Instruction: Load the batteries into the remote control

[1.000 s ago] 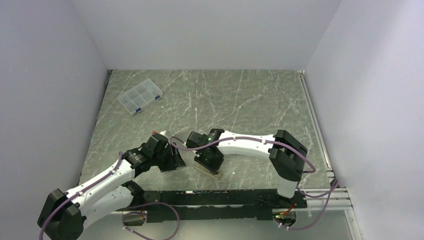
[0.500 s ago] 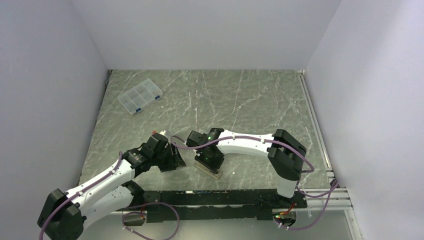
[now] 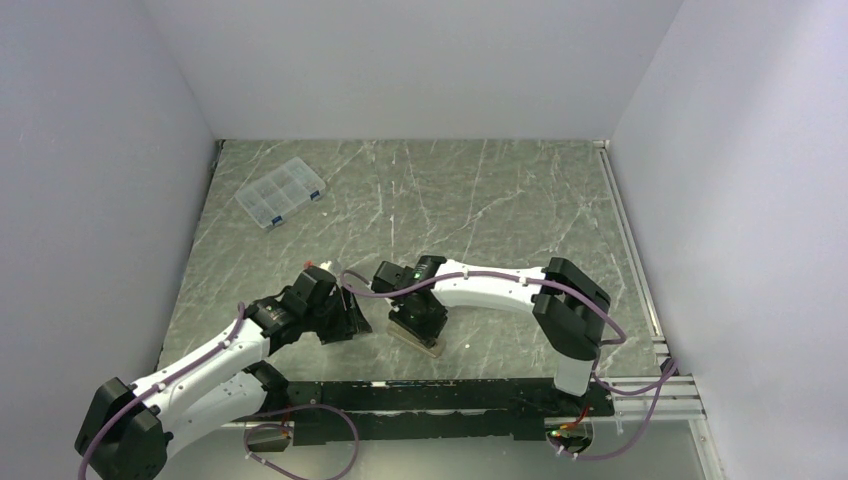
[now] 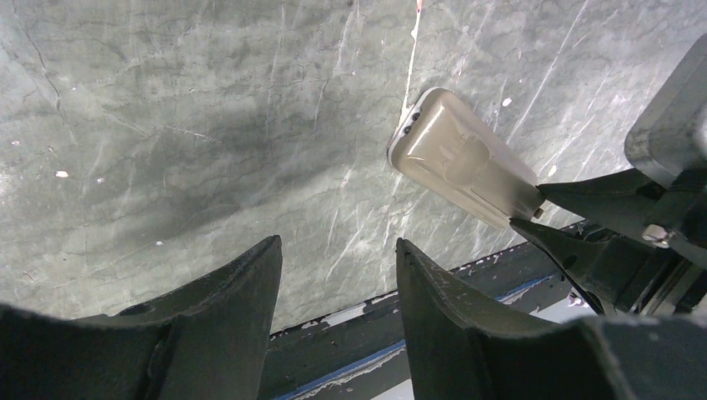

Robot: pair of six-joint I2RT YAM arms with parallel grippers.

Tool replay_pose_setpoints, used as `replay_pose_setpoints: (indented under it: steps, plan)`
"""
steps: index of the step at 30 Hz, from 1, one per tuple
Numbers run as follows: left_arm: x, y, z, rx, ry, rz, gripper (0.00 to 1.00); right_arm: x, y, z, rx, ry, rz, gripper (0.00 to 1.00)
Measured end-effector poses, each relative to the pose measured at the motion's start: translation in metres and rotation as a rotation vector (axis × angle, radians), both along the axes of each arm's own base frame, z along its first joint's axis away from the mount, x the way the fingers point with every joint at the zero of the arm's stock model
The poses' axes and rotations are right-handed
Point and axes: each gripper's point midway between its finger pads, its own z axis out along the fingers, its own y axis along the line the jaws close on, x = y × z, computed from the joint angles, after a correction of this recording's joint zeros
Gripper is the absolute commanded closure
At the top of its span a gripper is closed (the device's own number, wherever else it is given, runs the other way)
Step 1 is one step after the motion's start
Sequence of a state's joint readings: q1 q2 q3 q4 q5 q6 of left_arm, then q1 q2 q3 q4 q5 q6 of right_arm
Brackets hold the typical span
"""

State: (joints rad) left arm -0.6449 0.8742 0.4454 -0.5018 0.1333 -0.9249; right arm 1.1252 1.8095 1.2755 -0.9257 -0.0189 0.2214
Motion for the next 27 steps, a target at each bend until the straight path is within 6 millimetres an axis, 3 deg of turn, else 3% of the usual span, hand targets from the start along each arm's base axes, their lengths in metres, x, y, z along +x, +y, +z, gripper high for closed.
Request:
replay_pose_setpoints:
  steps: [8, 19, 27]
  plan:
    - [0.0000, 0.0000, 0.0000, 0.000, 0.000, 0.000, 0.42, 0.0001, 0.0021, -0.0006, 0.002, 0.010, -0.022, 0.82]
    - [0.0000, 0.0001, -0.0001, 0.001, -0.001, -0.002, 0.42, 0.0004, 0.0031, -0.0004, 0.003, 0.011, -0.028, 0.64]
    - [0.0000, 0.0001, -0.0001, 0.001, -0.002, -0.003, 0.42, 0.0014, 0.0051, 0.0002, 0.010, 0.007, -0.029, 0.59]
